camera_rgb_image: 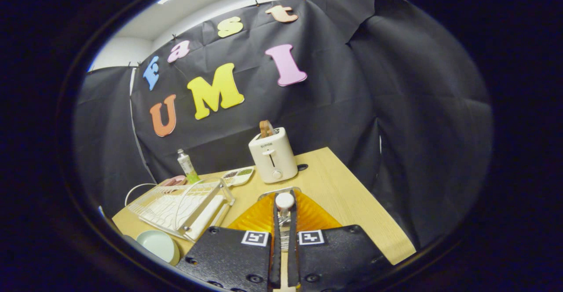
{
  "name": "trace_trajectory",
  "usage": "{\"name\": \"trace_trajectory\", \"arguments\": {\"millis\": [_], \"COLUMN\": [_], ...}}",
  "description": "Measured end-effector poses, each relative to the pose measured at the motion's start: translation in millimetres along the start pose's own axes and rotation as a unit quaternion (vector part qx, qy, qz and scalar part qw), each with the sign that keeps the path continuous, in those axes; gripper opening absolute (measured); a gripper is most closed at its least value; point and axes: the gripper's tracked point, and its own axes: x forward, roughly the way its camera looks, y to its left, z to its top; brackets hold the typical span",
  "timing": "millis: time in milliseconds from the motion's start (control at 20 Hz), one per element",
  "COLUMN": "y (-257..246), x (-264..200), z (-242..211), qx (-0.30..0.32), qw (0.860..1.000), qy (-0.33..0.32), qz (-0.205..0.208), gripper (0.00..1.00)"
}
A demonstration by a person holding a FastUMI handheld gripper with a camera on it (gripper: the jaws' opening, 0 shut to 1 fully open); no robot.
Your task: Take the plate from the dish rack, then take the spoon from the basket and place it into the plate.
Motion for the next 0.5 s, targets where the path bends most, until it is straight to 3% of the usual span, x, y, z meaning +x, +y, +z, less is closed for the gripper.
{"name": "trace_trajectory", "arguments": {"millis": [250,500], "y": [-9,30], "x": [-36,-89], "z": [35,65], "qx": [-0.036,-0.042], "qw": [0.998,0.997], "qy": [-0.035,-0.061], "qz": [-0.043,-0.033], "gripper": [0.1,0.1]}}
